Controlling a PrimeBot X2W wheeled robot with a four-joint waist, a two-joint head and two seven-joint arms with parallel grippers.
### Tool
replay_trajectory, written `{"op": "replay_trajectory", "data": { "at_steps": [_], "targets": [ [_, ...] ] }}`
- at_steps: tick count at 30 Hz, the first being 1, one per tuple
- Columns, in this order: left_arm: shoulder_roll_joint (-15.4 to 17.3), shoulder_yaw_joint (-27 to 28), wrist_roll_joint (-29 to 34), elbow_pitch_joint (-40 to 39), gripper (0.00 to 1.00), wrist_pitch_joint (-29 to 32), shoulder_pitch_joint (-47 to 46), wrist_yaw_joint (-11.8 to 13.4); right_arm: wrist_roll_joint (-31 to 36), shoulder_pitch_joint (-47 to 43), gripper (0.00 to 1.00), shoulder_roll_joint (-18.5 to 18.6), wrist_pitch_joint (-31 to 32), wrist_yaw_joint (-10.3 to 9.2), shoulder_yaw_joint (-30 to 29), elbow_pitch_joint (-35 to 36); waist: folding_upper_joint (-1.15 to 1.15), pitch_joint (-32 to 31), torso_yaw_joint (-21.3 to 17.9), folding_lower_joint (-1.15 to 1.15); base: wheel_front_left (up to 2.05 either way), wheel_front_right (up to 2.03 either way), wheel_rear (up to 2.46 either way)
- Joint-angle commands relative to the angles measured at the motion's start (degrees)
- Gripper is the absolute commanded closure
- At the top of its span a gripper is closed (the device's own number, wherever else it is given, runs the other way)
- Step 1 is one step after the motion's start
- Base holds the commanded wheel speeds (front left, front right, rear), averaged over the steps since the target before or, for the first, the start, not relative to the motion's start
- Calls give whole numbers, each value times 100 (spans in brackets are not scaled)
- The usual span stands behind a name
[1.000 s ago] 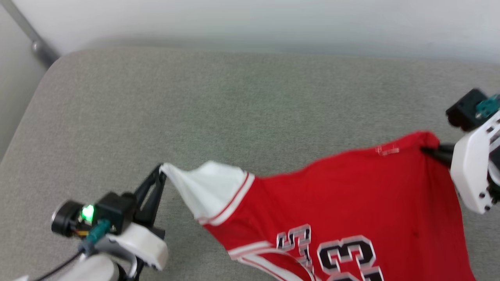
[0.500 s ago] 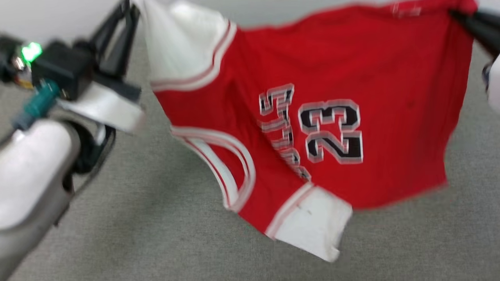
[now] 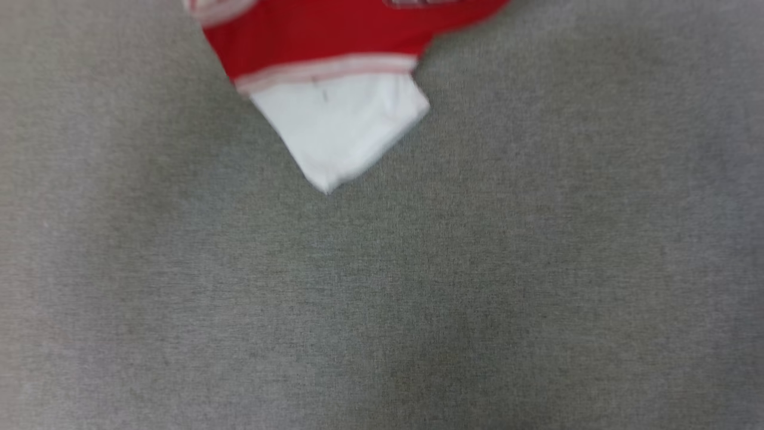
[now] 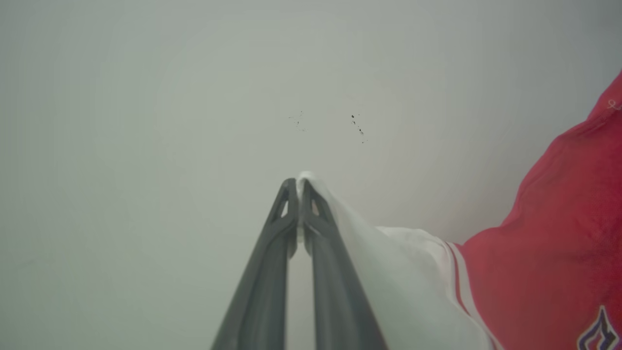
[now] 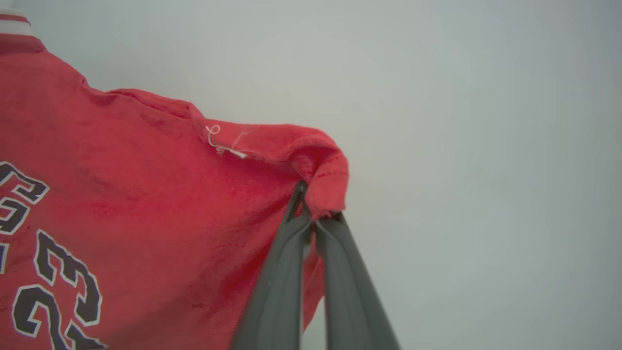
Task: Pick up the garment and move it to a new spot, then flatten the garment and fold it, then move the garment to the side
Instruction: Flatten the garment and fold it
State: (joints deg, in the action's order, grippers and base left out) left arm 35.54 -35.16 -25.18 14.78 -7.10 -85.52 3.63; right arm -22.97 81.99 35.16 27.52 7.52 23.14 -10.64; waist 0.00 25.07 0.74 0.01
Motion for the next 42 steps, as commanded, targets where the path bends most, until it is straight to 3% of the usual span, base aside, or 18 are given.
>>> {"op": "replay_trajectory", "data": {
  "at_steps": [1,11,19,26,34,38,39,42],
  "targets": [
    [-121,8,94,272,100,-61,-466,-64,219,428,100,-183,-137,-6,-8,-257,0,383,-7,-1,0,0,0],
    [-577,65,364,1542,100,-394,-2278,-284,984,2267,100,-723,-760,-6,22,-1564,0,921,109,-1,0,0,0],
    [-778,94,319,2077,100,-586,-2696,-376,1096,2817,100,-985,-1225,-5,88,-2534,0,1099,162,-1,0,0,0],
    [-733,-17,306,2176,100,-703,-2164,-388,912,2587,100,-1090,-1711,-5,495,-3164,0,1226,180,-1,0,0,0],
    [-574,-108,147,2086,100,-787,-925,-459,451,1668,100,-1231,-2334,-6,988,-3554,0,1079,150,-1,0,0,0],
    [-447,-40,22,1907,100,-814,-103,-456,190,969,100,-1247,-2553,-6,1281,-3610,0,842,123,-1,0,0,0],
    [-315,62,-49,1546,100,-815,696,-377,36,412,100,-1198,-2739,-5,1518,-3525,0,625,91,-1,0,0,0],
    [-190,118,-82,1114,100,-813,1588,-333,-168,-207,100,-1109,-2869,-6,1733,-3375,0,377,83,-1,0,0,0]
  ]
}}
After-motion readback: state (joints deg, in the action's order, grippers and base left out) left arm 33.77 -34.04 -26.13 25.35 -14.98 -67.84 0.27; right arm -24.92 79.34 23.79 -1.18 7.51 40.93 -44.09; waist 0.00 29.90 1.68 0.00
